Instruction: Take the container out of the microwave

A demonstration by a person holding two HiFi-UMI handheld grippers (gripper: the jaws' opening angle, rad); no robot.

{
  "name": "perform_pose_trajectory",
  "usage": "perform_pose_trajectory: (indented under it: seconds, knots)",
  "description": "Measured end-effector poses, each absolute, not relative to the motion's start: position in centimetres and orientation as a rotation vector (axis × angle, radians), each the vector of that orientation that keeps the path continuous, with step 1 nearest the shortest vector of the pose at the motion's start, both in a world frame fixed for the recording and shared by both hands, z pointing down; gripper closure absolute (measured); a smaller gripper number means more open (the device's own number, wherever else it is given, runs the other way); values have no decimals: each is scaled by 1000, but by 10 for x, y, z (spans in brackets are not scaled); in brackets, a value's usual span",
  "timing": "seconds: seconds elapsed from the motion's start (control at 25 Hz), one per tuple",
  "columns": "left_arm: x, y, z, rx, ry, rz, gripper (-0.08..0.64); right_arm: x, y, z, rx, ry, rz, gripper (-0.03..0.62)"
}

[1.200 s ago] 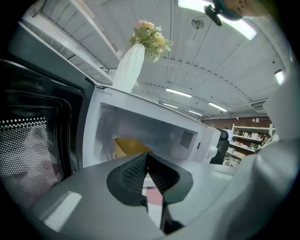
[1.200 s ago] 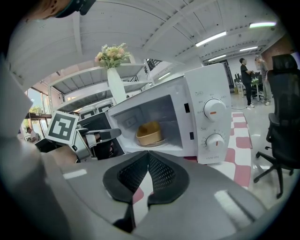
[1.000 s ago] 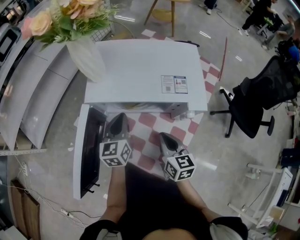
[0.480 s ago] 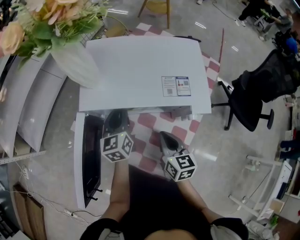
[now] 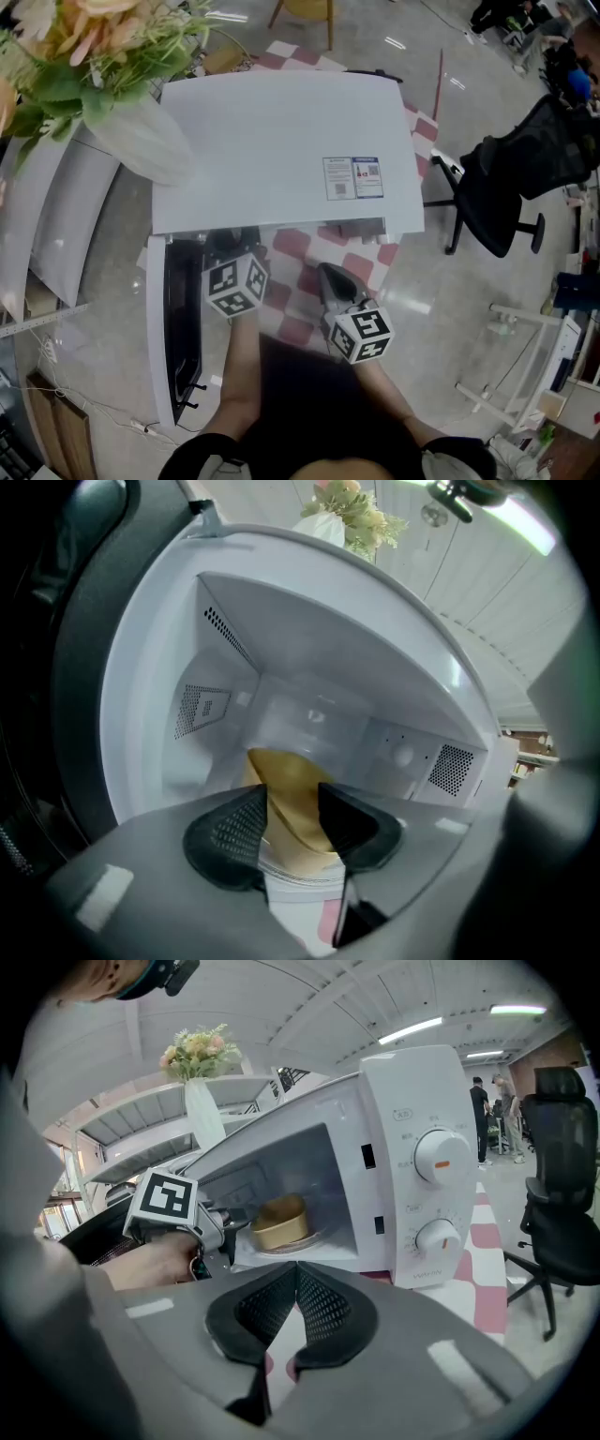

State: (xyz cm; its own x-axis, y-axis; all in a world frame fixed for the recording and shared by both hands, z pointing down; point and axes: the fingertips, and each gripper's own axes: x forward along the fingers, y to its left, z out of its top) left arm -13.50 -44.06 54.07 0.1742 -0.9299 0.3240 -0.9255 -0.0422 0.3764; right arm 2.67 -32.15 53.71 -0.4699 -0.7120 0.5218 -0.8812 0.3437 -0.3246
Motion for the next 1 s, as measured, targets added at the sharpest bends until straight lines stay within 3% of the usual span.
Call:
perform_pose_trajectory:
  seconds: [0.64,1.0]
  knots:
    - [-136,-452,564,1892,-1729,75,371,24,-323,541,1404,-2310,843,592]
    - [-135,-458,566,1855,-1714,95,427,25,-325,539,1405,-2312,839,592]
